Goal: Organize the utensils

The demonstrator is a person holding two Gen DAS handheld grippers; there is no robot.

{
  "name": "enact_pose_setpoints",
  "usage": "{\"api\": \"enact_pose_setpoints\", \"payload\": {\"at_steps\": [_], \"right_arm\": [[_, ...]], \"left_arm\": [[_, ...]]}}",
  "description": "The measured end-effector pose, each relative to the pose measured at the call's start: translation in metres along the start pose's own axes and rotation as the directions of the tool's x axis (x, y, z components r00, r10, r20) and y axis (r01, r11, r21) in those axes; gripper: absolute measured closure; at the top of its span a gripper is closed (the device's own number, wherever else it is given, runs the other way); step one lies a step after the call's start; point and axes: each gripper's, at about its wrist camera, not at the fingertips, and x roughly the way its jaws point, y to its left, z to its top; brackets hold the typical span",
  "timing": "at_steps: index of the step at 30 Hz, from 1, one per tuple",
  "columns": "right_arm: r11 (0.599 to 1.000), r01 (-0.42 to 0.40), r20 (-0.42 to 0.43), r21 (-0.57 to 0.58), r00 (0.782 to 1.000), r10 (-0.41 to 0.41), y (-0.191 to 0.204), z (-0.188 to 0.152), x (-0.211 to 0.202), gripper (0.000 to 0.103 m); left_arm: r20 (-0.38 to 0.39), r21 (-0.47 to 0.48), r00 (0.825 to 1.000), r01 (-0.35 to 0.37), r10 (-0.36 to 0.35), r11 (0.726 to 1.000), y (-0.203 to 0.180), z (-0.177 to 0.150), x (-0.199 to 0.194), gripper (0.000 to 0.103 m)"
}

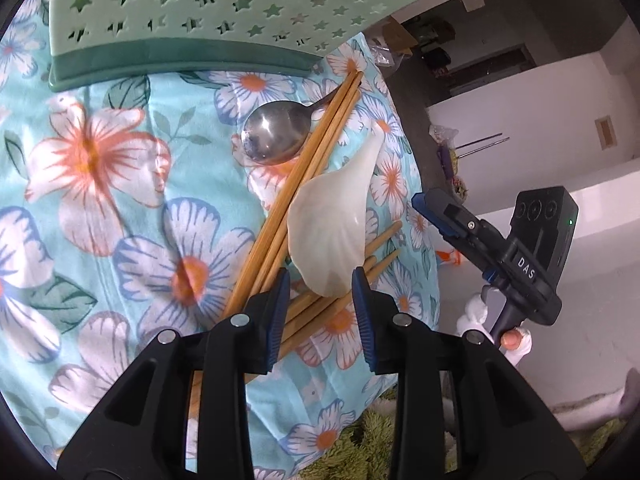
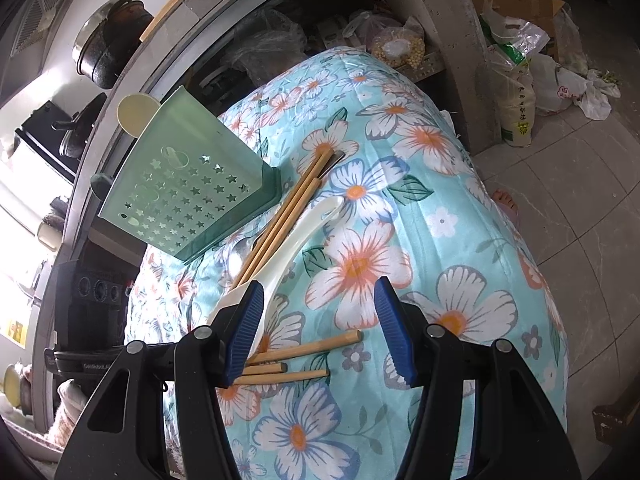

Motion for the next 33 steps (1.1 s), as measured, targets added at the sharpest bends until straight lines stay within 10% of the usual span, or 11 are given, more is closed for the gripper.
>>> {"api": "enact_pose_setpoints", "payload": {"at_steps": [7, 12, 22, 27, 33], "right_arm": [[1.0, -0.008, -0.007, 0.0, 1.0, 0.008, 0.001, -0.003, 0.002, 0.047], [1.0, -0.006, -0.009, 0.002, 1.0, 0.006, 0.001, -0.003, 0.003, 0.047], [1.0, -0.007, -0.01, 0.0, 1.0, 0.007, 0.0, -0.002, 0.004, 0.047], [1.0, -0.015, -0.012, -0.016, 1.0, 0.015, 0.005, 0.001, 0.007, 0.047], [0.999, -0.026, -0.01, -0.032, 1.0, 0.026, 0.011, 0.002, 0.008, 0.047]], "left_arm": [[0.035, -0.007, 0.999, -0.015, 0.015, 1.0, -0.009, 0.004, 0.01, 0.076], [0.084, 0.041, 0.994, -0.071, 0.067, 0.997, -0.019, 0.003, 0.009, 0.096], [0.288, 0.164, 0.945, -0.21, 0.157, 0.964, -0.034, 0.012, -0.075, 0.102], [0.386, 0.281, 0.891, -0.361, 0.24, 0.889, -0.062, 0.003, -0.128, 0.102], [0.415, 0.372, 0.802, -0.58, 0.429, 0.724, -0.084, -0.009, -0.159, 0.102]]}}
